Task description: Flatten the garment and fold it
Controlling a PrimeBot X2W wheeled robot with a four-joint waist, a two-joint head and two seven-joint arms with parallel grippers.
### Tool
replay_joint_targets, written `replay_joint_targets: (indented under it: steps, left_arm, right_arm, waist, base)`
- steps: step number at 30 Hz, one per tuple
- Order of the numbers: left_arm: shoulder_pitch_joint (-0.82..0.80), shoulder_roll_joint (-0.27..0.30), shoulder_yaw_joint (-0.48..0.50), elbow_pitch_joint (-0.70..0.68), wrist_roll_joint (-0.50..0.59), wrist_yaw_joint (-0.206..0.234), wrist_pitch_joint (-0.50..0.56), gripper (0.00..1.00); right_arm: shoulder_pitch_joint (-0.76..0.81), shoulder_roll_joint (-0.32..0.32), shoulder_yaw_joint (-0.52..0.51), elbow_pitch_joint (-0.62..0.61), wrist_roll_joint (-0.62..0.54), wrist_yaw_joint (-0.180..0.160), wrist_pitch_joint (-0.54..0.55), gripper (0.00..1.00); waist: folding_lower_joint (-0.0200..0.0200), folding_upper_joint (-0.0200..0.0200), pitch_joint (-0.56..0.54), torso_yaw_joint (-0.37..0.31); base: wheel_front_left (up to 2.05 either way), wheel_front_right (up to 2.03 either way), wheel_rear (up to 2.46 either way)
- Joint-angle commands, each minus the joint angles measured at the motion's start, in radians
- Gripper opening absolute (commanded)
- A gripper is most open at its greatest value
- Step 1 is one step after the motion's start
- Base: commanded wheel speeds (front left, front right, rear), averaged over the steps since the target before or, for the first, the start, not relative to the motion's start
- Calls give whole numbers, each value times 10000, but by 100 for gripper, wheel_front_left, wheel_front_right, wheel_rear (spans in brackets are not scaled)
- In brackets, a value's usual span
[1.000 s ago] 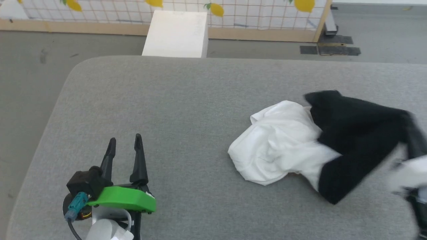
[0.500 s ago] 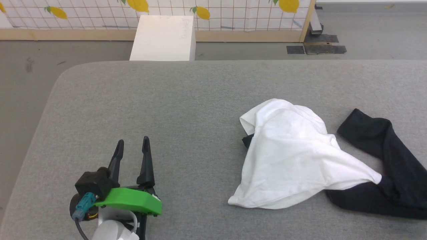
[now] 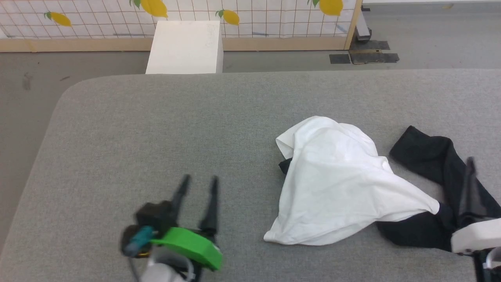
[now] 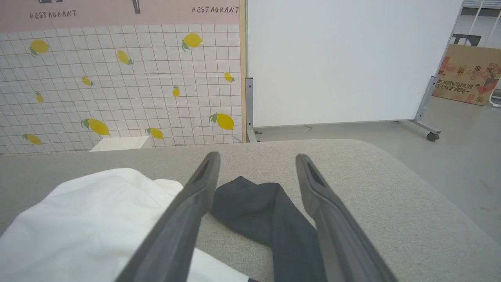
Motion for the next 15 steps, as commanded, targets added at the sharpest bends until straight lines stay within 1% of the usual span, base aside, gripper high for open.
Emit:
replay_joint_targets:
  steps: [1,5,8,10,12,15]
  left_arm:
    - [-259,-33,-436,113,65,-127,214,100]
    - [-714,-34,-1949,557,-91,-334,1026,100]
    - [-1139,-34,-3013,1147,-199,-404,1946,100]
    - [-1419,-34,-3541,1597,-290,-410,2729,100]
    - [-1659,-34,-3904,1960,-406,-327,3526,100]
    - [-1937,-35,-4229,2227,-728,-190,4441,100]
  right_arm:
    - [143,-12,215,15,138,-15,0,100]
    - [237,-12,861,158,388,-15,41,100]
    - [200,-12,1103,240,487,-15,34,100]
    - [144,-12,1222,291,538,-15,14,100]
    - [68,-12,1358,357,571,-15,-6,100]
    - [-30,-12,1503,411,603,-15,-32,100]
  waist:
    - [0,0,8,-5]
    - [0,0,74,-32]
    - [0,0,189,-118]
    - [0,0,267,-200]
    - [0,0,352,-308]
    - [0,0,473,-460]
  base:
    - [0,0,0]
    - [0,0,0]
    - [0,0,0]
    - [0,0,0]
    - [0,0,0]
    - [0,0,0]
